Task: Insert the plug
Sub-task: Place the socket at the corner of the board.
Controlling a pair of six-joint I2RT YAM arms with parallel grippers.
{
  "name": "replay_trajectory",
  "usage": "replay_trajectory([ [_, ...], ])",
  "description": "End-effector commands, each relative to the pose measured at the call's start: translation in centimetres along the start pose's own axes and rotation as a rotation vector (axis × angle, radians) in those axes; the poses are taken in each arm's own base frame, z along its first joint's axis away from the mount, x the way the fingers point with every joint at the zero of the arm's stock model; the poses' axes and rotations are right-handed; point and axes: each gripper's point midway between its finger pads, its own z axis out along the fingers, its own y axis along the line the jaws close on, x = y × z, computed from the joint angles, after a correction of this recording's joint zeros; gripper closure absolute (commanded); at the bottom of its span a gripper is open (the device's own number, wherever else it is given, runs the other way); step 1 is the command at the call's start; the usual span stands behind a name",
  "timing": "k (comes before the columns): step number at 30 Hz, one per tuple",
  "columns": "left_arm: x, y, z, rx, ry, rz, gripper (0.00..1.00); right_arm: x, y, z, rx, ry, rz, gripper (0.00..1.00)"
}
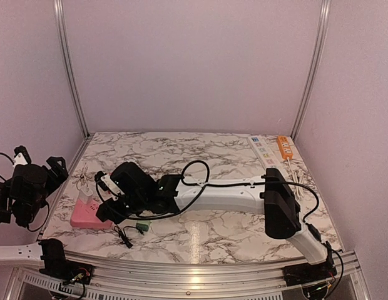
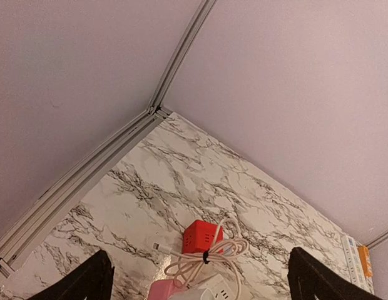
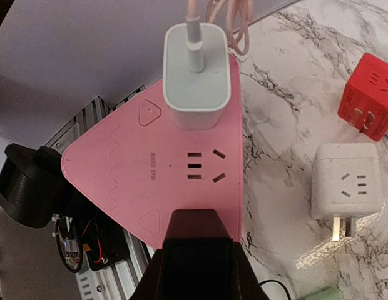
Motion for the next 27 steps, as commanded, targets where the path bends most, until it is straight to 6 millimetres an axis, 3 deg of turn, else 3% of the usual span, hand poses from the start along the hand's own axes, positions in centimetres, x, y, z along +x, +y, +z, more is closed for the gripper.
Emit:
replay_trajectory([
  [1, -1.1, 0.7, -0.3, -0.012, -0.032, -0.001, 0.01, -4.5, 5.3, -0.7, -0.151, -0.173, -0.069, 1.00],
  [4, -1.2, 0.7, -0.4, -0.011, -0.034, 0.002, 0.01, -4.4, 5.1, -0.5, -0.139, -0.182, -0.067, 1.00],
  [15, -1.1, 1.1, -0.5, -0.001, -0.028, -0.013, 0.01, -3.0, -0.2, 1.6, 0.062, -0.170, -0.023, 1.00],
  [27, 1.0, 0.8, 0.3, -0.020, 0.013, 0.005, 0.01, -1.4, -2.6, 3.8, 0.139, -0.164, -0.009, 1.00],
])
